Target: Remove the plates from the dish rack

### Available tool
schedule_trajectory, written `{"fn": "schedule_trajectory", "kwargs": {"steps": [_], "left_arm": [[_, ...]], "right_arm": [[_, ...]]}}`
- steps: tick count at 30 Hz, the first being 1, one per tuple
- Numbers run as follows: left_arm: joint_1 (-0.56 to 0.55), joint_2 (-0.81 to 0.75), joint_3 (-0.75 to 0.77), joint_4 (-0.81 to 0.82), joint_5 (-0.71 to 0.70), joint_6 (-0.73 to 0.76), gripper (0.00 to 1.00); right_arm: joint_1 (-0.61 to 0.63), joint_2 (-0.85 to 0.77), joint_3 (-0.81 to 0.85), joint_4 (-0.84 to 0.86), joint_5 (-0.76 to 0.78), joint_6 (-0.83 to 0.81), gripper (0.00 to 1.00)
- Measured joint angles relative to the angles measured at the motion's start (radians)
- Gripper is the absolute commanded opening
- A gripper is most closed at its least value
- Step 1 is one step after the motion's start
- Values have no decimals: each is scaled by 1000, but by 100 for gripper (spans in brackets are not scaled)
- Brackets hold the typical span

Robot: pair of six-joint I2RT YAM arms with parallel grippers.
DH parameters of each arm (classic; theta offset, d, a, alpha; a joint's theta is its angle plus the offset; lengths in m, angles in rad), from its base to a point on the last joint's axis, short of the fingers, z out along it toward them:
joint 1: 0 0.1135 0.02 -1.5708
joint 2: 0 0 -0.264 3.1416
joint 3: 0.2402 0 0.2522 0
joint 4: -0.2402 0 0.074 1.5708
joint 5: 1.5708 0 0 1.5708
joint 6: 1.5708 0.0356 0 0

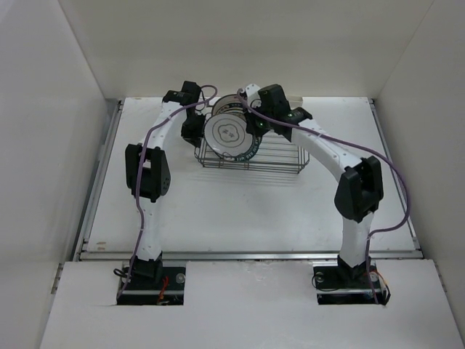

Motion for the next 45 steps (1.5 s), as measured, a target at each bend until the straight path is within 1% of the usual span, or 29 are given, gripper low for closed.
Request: {"fn": "schedule_trajectory", "kwargs": {"steps": [4,8,11,13,17,19,21,25,27,29,32,38,43,45], "left_arm": [[0,0,0,0,-2,-14,0],[0,0,0,0,-3,-40,0],[4,0,0,0,4,-71,0],[11,0,0,0,21,-92,0],[47,0,-4,4,103,-138,0],[62,2,-4,5,144,-152,0],[72,8,2,2,175,-161,0],[80,12,5,8,214,-190,0],[81,18,6,12,247,-212,0],[82,21,5,24,273,-240,0],[82,22,-8,57,306,-282,0],[78,33,-8,91,328,-320,0],[75,34,-6,90,314,-316,0],[73,34,-6,90,307,-310,0]], "right_arm": [[-2,-64,46,-40,58,9,0],[-4,-165,106,-81,121,27,0],[-13,-285,87,-104,132,56,0],[-16,-385,37,-116,126,81,0],[-15,-516,-52,-152,53,135,0],[-15,-559,-122,-158,-27,164,0],[-15,-591,-235,-150,-131,206,0],[-11,-576,-505,-93,-322,317,0],[-10,-550,-640,-63,-371,367,0],[-10,-527,-723,-61,-394,407,0],[-10,-502,-756,-20,-421,450,0],[-10,-404,-756,146,-460,492,0],[-10,-297,-766,196,-458,500,0],[-10,-269,-771,202,-455,502,3]]}}
